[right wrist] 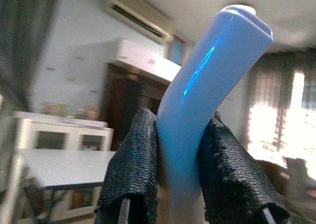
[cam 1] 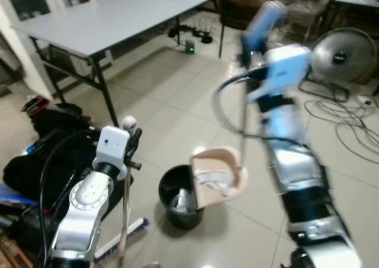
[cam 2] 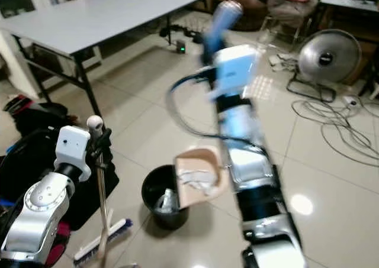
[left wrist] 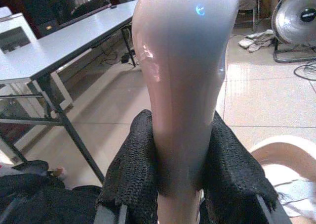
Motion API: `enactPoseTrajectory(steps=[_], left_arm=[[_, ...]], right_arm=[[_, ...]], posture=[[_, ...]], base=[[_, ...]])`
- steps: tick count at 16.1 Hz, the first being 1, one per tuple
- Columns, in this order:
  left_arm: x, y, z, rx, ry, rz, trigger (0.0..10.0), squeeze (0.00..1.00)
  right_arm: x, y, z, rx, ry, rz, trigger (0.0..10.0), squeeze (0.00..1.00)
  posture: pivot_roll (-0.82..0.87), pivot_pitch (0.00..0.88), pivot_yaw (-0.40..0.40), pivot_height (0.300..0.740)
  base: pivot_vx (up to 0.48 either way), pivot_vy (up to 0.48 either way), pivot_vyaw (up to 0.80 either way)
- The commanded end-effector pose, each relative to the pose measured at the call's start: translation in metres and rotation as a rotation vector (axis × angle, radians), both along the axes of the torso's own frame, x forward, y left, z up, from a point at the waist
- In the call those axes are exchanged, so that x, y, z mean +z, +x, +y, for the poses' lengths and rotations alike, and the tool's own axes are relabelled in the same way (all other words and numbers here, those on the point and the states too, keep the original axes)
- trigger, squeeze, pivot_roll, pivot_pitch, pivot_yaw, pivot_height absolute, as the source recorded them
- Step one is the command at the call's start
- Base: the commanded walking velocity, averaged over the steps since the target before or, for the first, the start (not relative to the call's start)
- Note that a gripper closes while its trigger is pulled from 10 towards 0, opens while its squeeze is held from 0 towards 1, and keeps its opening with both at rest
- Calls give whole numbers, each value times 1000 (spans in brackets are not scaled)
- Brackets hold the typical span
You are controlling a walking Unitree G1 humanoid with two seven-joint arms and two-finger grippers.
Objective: Sweep floor
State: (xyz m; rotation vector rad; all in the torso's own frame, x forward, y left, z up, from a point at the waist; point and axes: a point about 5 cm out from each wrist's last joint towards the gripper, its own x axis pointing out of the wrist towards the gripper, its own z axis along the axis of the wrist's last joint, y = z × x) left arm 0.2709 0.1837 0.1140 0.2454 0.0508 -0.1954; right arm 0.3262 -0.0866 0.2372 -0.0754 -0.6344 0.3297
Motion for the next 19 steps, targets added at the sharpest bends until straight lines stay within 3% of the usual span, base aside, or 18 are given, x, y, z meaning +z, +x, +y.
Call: enactPoseTrajectory(steps=[1, 5, 10, 11, 16, 19], left_arm=[[11, 0, 2, 11, 20, -56, 10000, 0], [11, -1, 2, 17, 18, -62, 10000, 0], [10, -2, 0, 13, 18, -66, 10000, 0], [10, -2, 0, 12, 18, -64, 10000, 0], [8, -2, -1, 7, 23, -61, 10000, 0], [7, -1, -3, 0, 20, -56, 10000, 0]], right_arm=[[18, -4, 13, 59, -31, -110, 10000, 0], [3, -27, 59, 261, -136, -205, 10000, 0], [-13, -47, 88, 424, -233, -251, 10000, 0], [-20, -51, 95, 467, -293, -256, 10000, 0], [-32, -55, 100, 491, -379, -259, 10000, 0], [-22, -47, 90, 409, -359, -282, 10000, 0]], posture=[[76, 0, 15, 740], [77, 0, 12, 740], [78, 0, 12, 740], [77, 0, 11, 740], [75, 0, 10, 740], [67, 0, 8, 740]], base=[[0, 0, 0], [0, 0, 0], [0, 0, 0], [0, 0, 0], [0, 0, 0], [0, 0, 0]])
